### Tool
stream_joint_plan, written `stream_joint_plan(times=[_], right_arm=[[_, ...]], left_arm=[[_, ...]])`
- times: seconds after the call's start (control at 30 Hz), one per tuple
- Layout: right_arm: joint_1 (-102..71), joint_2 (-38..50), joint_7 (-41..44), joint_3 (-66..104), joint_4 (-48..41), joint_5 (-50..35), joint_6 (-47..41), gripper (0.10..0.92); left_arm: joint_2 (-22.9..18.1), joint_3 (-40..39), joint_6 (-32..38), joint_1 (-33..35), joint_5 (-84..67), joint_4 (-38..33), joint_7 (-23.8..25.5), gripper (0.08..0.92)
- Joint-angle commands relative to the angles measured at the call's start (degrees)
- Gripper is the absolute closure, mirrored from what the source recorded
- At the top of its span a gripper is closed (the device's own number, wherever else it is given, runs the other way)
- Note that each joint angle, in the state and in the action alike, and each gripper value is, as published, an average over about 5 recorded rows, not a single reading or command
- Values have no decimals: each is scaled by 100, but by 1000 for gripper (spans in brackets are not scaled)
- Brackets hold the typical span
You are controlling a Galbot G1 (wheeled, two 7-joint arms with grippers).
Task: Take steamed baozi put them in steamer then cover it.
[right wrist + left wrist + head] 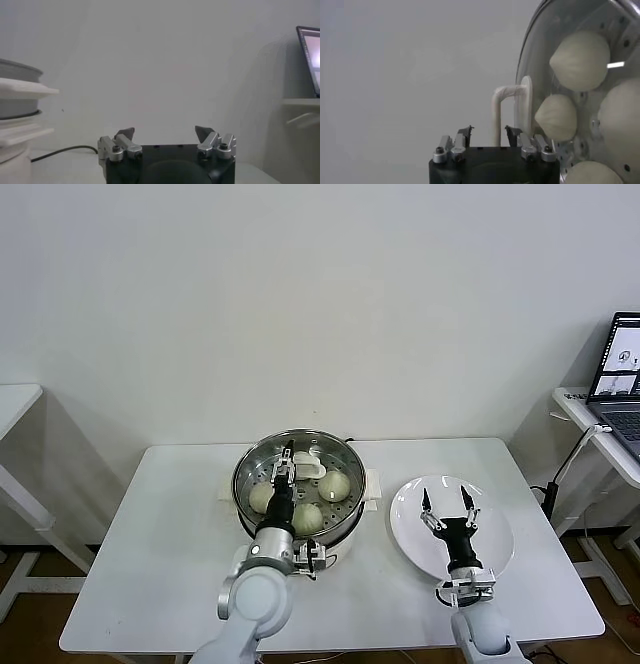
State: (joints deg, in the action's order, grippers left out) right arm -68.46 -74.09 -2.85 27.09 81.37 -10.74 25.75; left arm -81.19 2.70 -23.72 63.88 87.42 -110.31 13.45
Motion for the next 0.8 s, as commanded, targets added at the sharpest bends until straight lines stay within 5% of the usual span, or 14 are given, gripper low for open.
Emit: stream_joint_plan(times=[0.03,0.23,0.4,0.57,0.8], right_arm=[[8,-7,-32,1,29,29,-10,203],[-44,74,-384,-119,305,-54,-375,203],[-113,164,-618,-209,595,-293,-758,203],[-252,206,-485,-198,783,-594,-820,203],[-407,275,-436,-188,898,-798,-777,203]], left_arm=[[490,73,28,584,-582,-1123,-32,332],[1002,591,123,1101,-1417,-1810,-124,194],[1295,1533,562,1506,-3773,-2093,-1072,178],[1112,2754,1665,1774,-6581,-1625,-1904,177],[913,3595,2771,2081,-8560,-723,-1596,177]])
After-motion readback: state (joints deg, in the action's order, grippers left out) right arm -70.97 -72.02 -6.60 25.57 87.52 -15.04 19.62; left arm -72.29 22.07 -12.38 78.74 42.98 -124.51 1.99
